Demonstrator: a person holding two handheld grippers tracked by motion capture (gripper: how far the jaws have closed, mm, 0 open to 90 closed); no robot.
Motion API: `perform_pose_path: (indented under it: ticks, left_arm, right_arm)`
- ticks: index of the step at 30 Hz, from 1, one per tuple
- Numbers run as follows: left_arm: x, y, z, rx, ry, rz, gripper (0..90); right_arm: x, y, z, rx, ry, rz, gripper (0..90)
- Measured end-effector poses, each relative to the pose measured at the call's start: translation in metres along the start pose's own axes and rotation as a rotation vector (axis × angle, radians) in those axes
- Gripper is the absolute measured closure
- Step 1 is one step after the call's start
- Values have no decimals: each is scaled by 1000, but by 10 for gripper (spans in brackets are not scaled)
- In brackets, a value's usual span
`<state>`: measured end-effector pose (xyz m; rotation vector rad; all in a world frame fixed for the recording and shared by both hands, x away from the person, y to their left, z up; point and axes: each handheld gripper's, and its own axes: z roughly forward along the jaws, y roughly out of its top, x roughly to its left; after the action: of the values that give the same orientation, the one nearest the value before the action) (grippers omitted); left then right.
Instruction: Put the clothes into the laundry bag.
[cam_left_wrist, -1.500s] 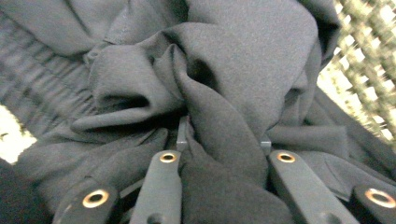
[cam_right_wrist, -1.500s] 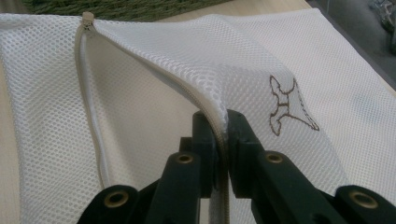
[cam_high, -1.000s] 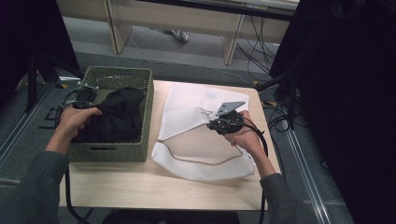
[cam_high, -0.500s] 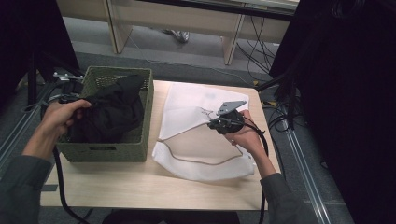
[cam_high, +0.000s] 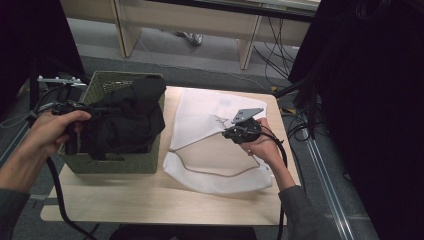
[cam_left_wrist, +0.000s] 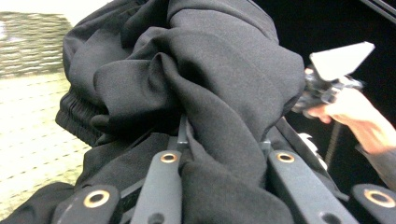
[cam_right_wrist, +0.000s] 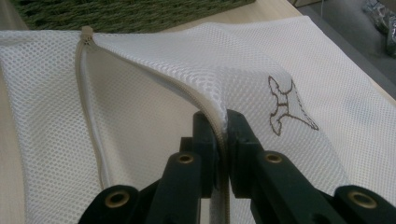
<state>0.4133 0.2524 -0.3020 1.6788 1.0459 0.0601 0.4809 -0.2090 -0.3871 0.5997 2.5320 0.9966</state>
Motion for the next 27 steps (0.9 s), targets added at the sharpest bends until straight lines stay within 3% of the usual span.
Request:
perform_pose_path:
  ticks: [5, 7, 10, 13, 19, 20, 24, 27]
  left_arm:
    - [-39, 2, 0, 11, -44, 66, 744]
    - [-51, 5, 1, 11, -76, 81, 744]
    - [-73, 12, 0, 5, -116, 112, 744]
    - [-84, 14, -1, 2, -132, 121, 744]
    - [-111, 12, 5, -8, -229, 117, 744]
    - [-119, 11, 9, -1, -264, 120, 743]
    - [-134, 6, 22, 35, -303, 129, 742]
    - [-138, 1, 32, 49, -322, 130, 742]
  right_arm:
    - [0, 0, 1, 1, 3, 0, 845]
    - [4, 0, 0, 16, -3, 46, 845]
    - [2, 0, 0, 5, 2, 8, 845]
    - [1, -1, 0, 10, 4, 10, 845]
    - [-1, -1, 0, 0, 3, 8, 845]
    - [1, -1, -1, 7, 5, 27, 845]
    - [-1, -1, -1, -1, 5, 13, 845]
    - [-1, -1, -2, 4, 12, 16, 846]
